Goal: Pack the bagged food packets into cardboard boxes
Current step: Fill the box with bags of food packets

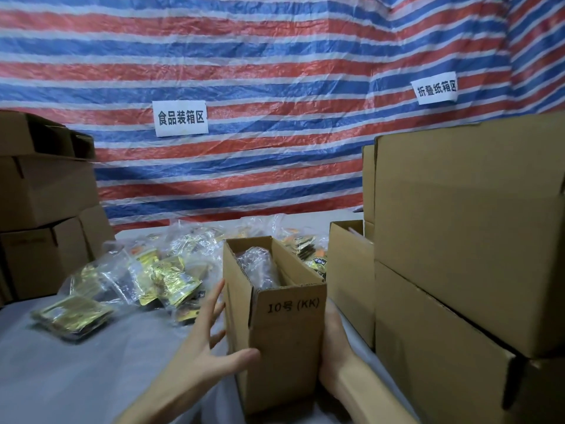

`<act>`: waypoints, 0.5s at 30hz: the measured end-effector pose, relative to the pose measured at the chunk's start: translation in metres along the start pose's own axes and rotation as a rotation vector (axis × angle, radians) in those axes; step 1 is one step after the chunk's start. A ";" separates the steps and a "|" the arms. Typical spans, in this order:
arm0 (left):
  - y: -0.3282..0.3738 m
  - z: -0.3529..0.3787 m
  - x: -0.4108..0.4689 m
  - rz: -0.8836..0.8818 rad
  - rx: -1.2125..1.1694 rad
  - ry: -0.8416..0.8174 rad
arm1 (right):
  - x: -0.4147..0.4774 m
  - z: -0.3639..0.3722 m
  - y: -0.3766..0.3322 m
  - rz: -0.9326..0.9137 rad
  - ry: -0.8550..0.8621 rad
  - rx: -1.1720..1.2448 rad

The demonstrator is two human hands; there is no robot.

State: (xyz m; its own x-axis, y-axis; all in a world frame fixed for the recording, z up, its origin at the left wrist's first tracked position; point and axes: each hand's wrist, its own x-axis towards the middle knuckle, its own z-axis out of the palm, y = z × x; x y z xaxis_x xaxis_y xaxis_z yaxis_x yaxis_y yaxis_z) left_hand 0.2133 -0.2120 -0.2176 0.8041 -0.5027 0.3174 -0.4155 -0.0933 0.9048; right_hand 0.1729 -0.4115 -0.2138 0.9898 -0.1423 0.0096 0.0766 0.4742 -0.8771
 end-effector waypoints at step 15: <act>0.013 0.018 0.008 -0.357 -0.444 0.207 | 0.015 -0.002 0.013 -0.081 -0.075 -0.006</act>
State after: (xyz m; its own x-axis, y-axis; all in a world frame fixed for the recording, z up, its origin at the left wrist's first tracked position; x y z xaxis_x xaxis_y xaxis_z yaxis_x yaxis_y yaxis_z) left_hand 0.2068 -0.2323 -0.2088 0.9457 -0.3245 -0.0195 0.0767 0.1643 0.9834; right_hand 0.1886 -0.4095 -0.2265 0.9865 -0.1150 0.1165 0.1567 0.4581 -0.8750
